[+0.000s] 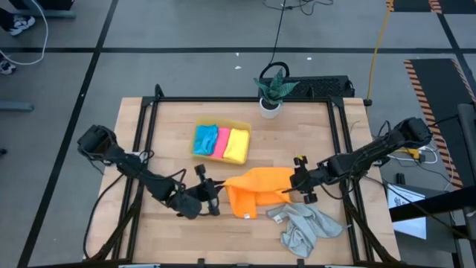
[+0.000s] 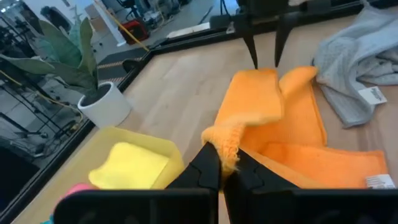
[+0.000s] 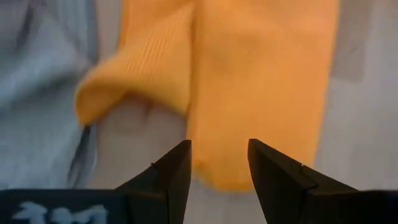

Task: Fold microfiber towels
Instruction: Fold the orange microfiber cloth

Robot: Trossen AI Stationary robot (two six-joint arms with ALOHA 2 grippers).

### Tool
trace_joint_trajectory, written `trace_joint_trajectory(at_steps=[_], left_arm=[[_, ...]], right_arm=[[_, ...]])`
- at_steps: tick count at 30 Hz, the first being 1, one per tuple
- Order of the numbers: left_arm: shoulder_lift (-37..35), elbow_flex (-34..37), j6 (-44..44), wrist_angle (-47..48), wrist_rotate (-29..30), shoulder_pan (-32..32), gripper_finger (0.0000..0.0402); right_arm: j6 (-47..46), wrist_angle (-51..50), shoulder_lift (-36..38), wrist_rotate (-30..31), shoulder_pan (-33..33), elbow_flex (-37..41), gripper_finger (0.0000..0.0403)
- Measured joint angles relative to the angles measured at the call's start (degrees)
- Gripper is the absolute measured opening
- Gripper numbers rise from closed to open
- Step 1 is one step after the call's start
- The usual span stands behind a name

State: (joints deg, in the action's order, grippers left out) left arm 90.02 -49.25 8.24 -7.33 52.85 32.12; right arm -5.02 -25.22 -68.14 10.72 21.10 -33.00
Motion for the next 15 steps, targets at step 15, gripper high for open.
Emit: trace_joint_trajectory(at_steps=[15], left_arm=[[-0.07, -0.02, 2.56, 1.76, -2.23, -2.11, 0.0004]], right_arm=[[7.99, 13.59, -0.02, 7.39, 3.76, 10.35, 0.0113]])
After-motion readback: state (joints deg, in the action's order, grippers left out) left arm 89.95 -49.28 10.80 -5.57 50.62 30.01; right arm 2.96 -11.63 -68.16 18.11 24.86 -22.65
